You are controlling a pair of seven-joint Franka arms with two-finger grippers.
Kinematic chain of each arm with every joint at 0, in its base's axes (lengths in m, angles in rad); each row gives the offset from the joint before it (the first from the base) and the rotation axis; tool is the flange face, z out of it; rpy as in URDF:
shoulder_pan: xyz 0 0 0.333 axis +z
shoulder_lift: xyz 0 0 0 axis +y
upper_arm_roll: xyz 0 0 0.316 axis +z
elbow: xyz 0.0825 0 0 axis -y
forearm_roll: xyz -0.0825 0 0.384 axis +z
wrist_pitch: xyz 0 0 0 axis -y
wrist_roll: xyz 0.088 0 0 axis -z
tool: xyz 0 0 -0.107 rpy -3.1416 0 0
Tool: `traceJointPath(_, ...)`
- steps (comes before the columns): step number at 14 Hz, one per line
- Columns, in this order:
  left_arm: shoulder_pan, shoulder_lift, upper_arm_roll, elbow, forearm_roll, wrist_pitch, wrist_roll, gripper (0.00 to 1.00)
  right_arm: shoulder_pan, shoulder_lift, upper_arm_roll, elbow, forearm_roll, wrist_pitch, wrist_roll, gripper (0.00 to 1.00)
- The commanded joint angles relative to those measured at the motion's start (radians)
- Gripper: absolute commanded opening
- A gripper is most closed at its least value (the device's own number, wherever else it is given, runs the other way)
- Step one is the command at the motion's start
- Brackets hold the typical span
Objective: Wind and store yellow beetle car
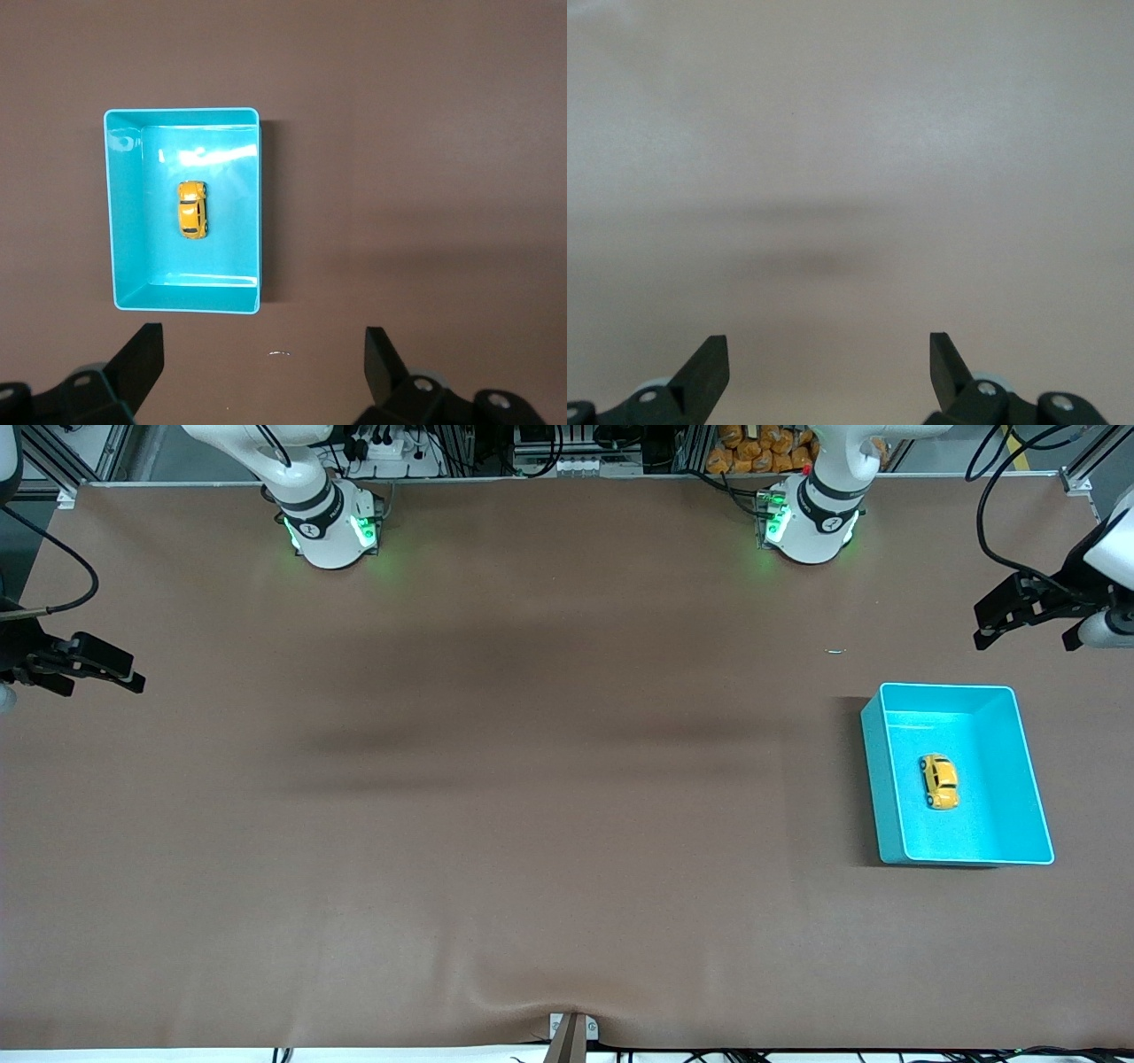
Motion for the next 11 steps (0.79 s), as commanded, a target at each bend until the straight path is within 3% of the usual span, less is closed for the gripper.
traceJointPath(1, -0.018, 0.017, 0.015, 0.037, -0.032, -0.026, -0.002, 1.00, -0.016, -0.030, 0.011, -0.030, 0.002, 0.010, 0.001, 1.00)
traceJointPath(11, -0.014, 0.020, 0.014, 0.017, -0.049, -0.017, 0.012, 1.00, -0.016, -0.030, 0.011, -0.030, 0.002, 0.009, 0.001, 1.00)
